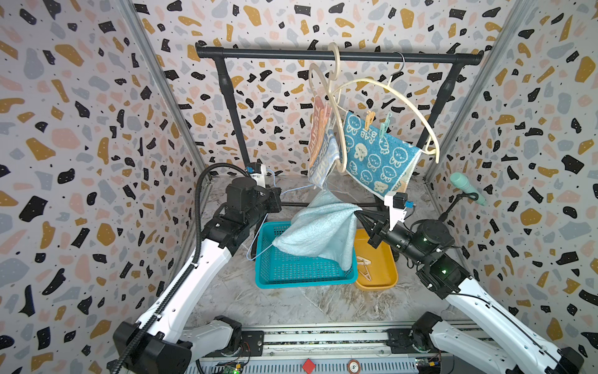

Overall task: Remove the clothespins securing towels to the hanger
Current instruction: Remove the towel from the hanger.

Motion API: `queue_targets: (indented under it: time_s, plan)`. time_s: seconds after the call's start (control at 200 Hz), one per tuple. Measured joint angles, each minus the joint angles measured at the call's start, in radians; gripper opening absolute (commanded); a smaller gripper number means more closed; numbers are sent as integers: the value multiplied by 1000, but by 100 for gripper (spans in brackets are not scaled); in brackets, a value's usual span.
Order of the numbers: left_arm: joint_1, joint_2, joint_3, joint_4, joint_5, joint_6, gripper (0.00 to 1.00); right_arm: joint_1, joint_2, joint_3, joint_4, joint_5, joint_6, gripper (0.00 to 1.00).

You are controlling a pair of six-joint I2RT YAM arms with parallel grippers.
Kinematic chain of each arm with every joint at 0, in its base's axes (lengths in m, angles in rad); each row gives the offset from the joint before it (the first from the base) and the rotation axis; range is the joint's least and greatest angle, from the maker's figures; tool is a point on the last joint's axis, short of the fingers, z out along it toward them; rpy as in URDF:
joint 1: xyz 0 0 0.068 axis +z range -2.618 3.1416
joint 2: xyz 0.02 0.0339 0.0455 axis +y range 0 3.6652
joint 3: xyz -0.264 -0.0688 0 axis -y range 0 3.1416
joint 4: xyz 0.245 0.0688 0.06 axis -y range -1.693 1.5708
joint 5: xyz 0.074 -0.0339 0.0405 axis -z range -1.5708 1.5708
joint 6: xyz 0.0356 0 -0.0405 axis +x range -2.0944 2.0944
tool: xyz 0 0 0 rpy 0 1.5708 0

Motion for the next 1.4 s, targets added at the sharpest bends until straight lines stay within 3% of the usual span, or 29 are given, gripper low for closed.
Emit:
queue_targets:
  time_s: [1.402]
  plan:
    - [2, -53, -45, -2, -121, 62, 0, -17, 46, 304, -111, -49, -18, 0]
